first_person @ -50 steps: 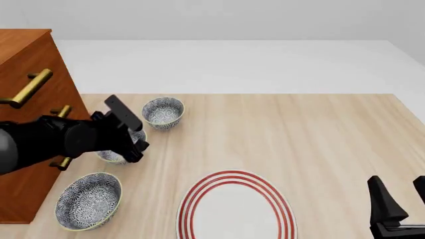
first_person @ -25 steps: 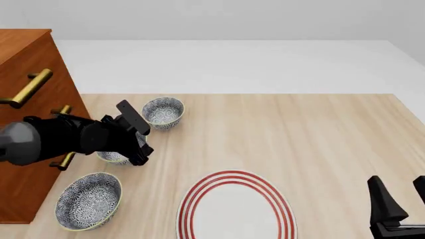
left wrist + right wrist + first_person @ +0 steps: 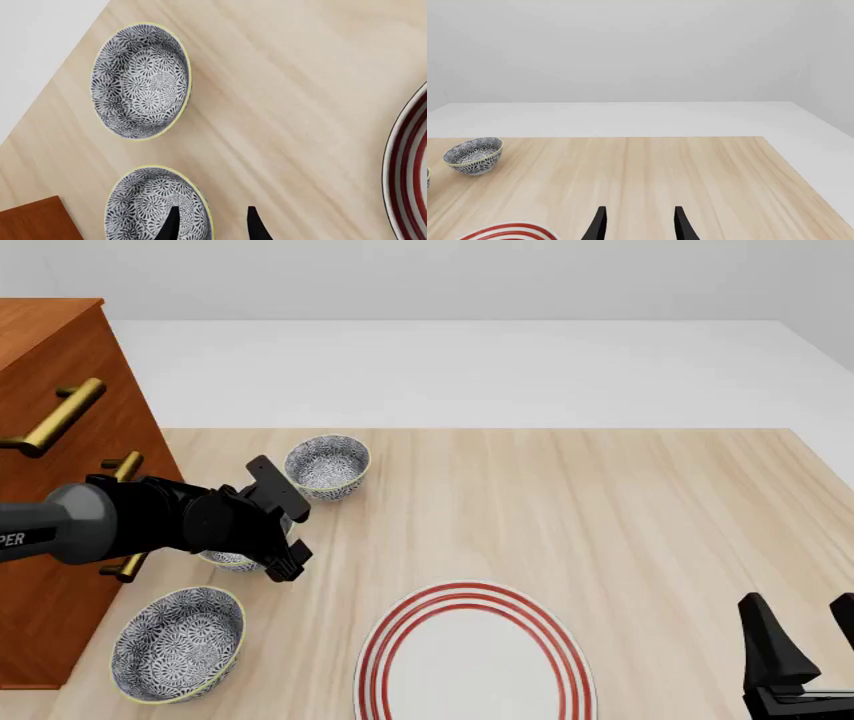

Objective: Pick up the bowl and put it in the middle on the plate.

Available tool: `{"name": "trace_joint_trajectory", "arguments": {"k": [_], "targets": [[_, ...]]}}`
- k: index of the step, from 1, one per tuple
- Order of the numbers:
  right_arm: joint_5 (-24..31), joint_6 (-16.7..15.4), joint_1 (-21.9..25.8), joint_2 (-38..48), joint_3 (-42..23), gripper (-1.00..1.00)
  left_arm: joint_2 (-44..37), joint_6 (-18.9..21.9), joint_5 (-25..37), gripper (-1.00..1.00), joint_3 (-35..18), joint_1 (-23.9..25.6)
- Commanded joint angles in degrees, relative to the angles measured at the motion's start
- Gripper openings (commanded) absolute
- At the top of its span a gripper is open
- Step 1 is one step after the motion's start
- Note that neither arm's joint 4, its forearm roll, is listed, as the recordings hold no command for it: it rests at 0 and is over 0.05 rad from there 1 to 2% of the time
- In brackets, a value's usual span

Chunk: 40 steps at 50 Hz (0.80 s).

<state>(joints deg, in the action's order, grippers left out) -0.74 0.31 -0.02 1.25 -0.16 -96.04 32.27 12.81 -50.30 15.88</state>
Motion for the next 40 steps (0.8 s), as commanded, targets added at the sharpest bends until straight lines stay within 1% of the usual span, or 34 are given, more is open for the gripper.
{"name": "trace_joint_trajectory", "arguments": {"k": [1, 7, 11, 17, 20, 25, 33, 34, 40], "targets": [[-0.1, 0.0, 0.0, 0.1, 0.0, 1.00, -0.9, 0.8, -0.4, 1.00, 0.2, -1.0], [-0.2, 0.1, 0.0, 0.3, 0.0, 1.00, -0.8, 0.6, -0.3, 1.00, 0.1, -0.7], [-0.3, 0.1, 0.0, 0.4, 0.0, 1.00, -0.7, 1.1, -0.7, 1.00, 0.2, -1.6], [-0.1, 0.0, 0.0, 0.1, 0.0, 1.00, -2.1, 0.3, -0.9, 1.00, -0.3, -1.7], [0.1, 0.0, 0.0, -0.1, -0.1, 1.00, -2.4, 1.1, -1.7, 1.00, 0.3, -2.6], [0.1, 0.0, 0.0, 0.0, -0.1, 1.00, -2.0, 0.5, -1.9, 1.00, 0.4, -2.7], [0.0, 0.0, 0.0, 0.1, 0.0, 1.00, -3.0, 0.8, -2.1, 1.00, 0.7, -2.8], [-0.1, 0.0, 0.0, 0.1, 0.0, 1.00, -3.2, 0.9, -2.1, -1.00, 0.9, -2.5], [-0.3, 0.0, 0.0, 0.4, 0.0, 1.00, -3.0, 0.6, -1.9, -1.00, 0.4, -2.2]]}}
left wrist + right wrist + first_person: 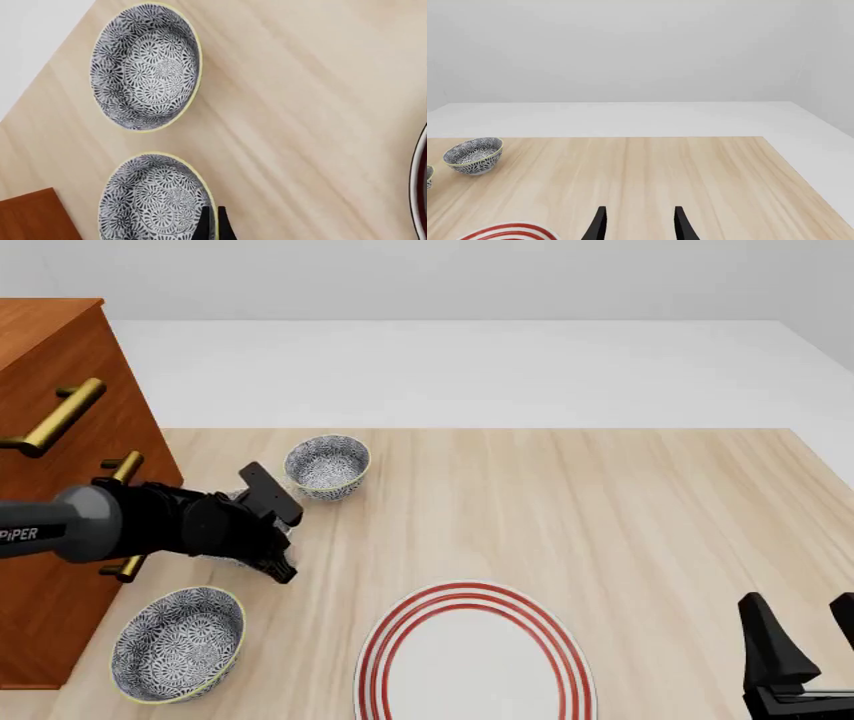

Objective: Pick up the bowl and put it in the middle on the plate.

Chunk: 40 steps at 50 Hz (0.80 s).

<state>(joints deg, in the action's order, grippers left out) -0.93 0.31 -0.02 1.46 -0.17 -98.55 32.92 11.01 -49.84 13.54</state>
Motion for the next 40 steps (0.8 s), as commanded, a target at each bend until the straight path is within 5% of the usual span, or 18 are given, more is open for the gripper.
{"name": "trace_joint_trajectory", "arguments": {"k": [1, 40], "targets": [[0.0, 0.0, 0.0, 0.0, 0.0, 1.00, -0.2, 0.0, 0.1, -1.00, -0.2, 0.3], [0.0, 0.0, 0.0, 0.0, 0.0, 1.00, 16.3, 0.3, 0.5, -1.00, 4.8, 5.4]]}}
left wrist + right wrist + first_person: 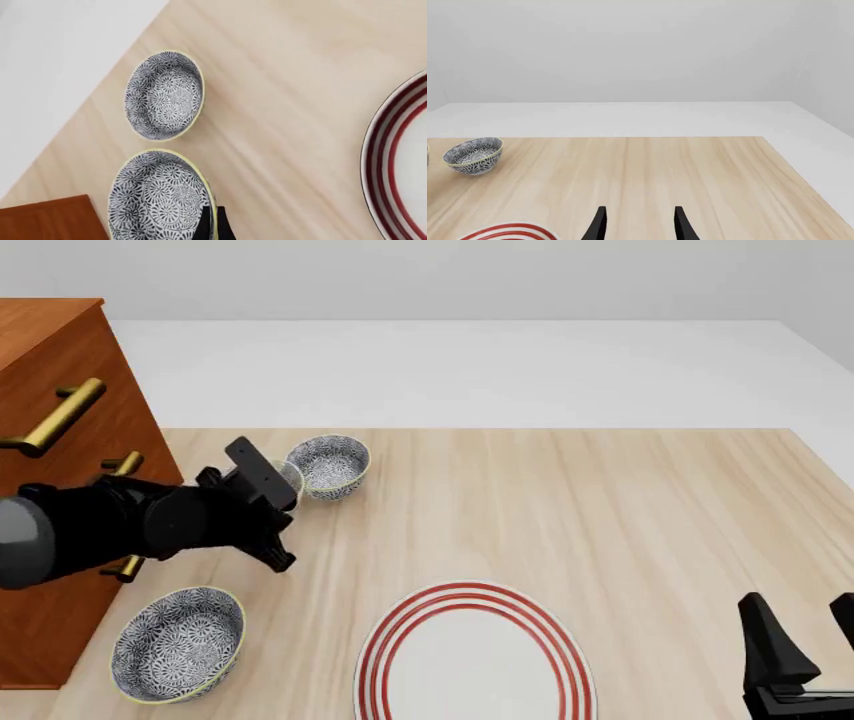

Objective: Pick up the bowl and put it in the middle on the plate.

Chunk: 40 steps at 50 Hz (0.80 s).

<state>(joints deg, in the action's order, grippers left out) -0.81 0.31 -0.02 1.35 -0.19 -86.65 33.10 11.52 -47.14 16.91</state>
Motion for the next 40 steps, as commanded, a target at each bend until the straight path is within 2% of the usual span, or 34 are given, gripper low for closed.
{"name": "trace_joint_trajectory", "arguments": {"k": [1, 14, 24, 31, 40], "targets": [[0.0, 0.0, 0.0, -0.1, 0.0, 1.00, 4.8, 0.0, 0.0, -1.00, 2.3, 2.3], [0.4, 0.0, 0.0, -0.4, 0.0, 1.00, 7.7, -0.1, 1.2, -1.00, 3.2, 5.6], [-0.1, 0.0, 0.0, 0.0, 0.0, 1.00, 10.8, -0.8, 2.9, -1.00, 3.5, 11.2], [-0.1, 0.0, 0.0, 0.1, 0.1, 1.00, 14.4, -0.8, 2.9, -1.00, 6.4, 16.8], [0.1, 0.0, 0.0, -0.1, 0.0, 1.00, 16.5, -1.3, 5.2, -1.00, 5.9, 22.0]]}}
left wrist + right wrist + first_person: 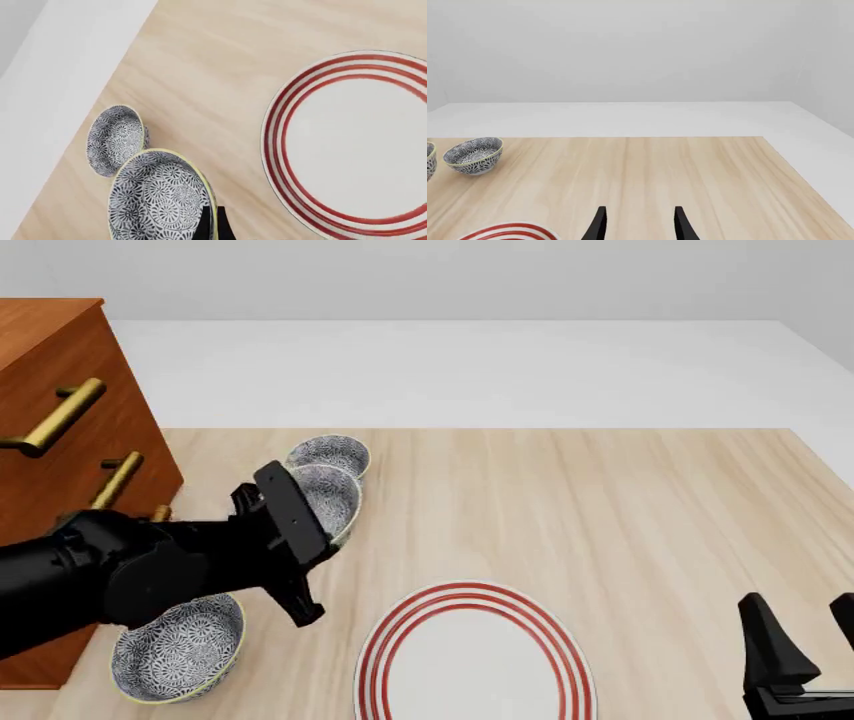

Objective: Pick up the bowl and put it in the middle on the plate.

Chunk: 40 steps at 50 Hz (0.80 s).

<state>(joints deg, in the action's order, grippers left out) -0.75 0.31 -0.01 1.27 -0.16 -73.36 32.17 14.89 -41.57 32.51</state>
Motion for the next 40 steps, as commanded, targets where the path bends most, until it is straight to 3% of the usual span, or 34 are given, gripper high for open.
{"name": "trace_joint_trajectory", "arguments": {"k": [1, 25, 40], "targets": [[0.1, 0.0, 0.0, 0.0, 0.0, 1.00, 3.4, -0.3, 2.0, -1.00, 0.4, 6.7], [0.1, 0.0, 0.0, 0.0, 0.0, 1.00, 0.0, -3.6, 8.8, -1.00, -8.4, 21.4], [0.1, 0.0, 0.0, -0.1, 0.0, 1.00, -6.7, -5.0, 5.9, -1.00, -10.4, 27.6]]}}
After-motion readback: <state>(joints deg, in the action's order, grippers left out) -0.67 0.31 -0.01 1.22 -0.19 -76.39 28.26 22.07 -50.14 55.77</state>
